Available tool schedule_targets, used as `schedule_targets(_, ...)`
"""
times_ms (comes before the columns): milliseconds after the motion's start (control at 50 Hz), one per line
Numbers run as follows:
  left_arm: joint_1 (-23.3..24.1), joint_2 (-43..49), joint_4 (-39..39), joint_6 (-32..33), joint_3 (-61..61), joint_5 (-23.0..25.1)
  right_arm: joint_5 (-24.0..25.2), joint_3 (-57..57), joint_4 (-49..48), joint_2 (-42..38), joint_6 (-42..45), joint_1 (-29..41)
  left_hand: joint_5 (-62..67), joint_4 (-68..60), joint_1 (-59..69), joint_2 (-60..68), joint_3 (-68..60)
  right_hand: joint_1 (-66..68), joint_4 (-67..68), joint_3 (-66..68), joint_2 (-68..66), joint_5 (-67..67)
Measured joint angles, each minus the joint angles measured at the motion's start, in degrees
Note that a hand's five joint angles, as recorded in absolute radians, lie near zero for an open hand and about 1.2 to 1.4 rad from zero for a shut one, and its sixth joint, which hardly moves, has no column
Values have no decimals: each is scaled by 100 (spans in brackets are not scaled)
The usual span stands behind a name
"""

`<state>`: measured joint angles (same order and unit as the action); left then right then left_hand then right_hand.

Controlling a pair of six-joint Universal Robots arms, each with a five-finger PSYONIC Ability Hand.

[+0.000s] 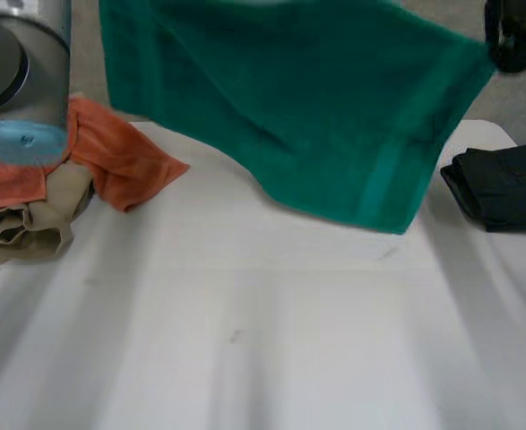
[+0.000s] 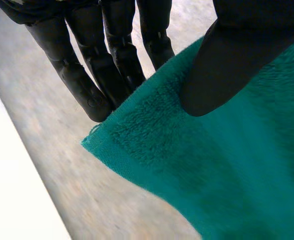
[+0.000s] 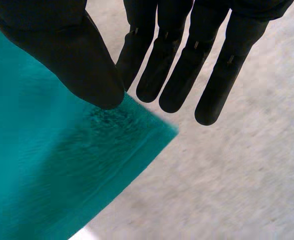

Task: Fold the laundry.

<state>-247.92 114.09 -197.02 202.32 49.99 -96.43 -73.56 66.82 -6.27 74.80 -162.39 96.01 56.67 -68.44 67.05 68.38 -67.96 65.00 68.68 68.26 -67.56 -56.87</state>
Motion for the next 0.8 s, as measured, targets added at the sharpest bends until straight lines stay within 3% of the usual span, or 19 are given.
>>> schedule_targets(140, -163, -602, 34, -184, 2108, 420, 1048, 2171, 208, 658, 662, -477, 0, -1, 0, 7, -3, 0, 3, 9, -1, 0)
schedule_targets(200, -325, -627, -501, -39, 3317, 758, 1521, 3192, 148, 455, 1339, -721, 0, -8, 0, 13, -15, 0, 3, 18, -1, 0)
schedule_targets(260, -421, -459, -987, 126, 3900, 933, 1650, 3528, 104, 29, 1705, -790, 0, -19, 0, 14, -17, 0, 2, 18, -1, 0)
schedule_targets(360, -489, -85, -1570, 352, 4322, 1011, 1564, 3427, -48, -907, 1899, -762, 0, -20, 0, 14, -17, 0, 2, 18, -2, 0)
schedule_targets(460, -470, 26, -1518, 367, 4265, 898, 1205, 2983, -179, -1396, 1639, -660, 0, -21, 0, 14, -17, -10, -42, -37, 35, 14)
schedule_targets(520, -476, -23, -1344, 296, 4178, 836, 1041, 2838, -170, -1407, 1477, -611, 0, -21, 0, 14, -17, -491, -813, -780, 807, 640)
schedule_targets(600, -537, -117, -1060, 136, 4070, 793, 849, 2705, -54, -1256, 1286, -524, 0, -21, 0, 14, -17, -2334, -2680, -2631, 2612, 2572)
schedule_targets(800, -671, -88, -776, -25, 3964, 834, 795, 2561, 453, -1069, 1239, -496, 0, -21, 0, 14, -17, -3600, -4024, -3963, 3913, 3987)
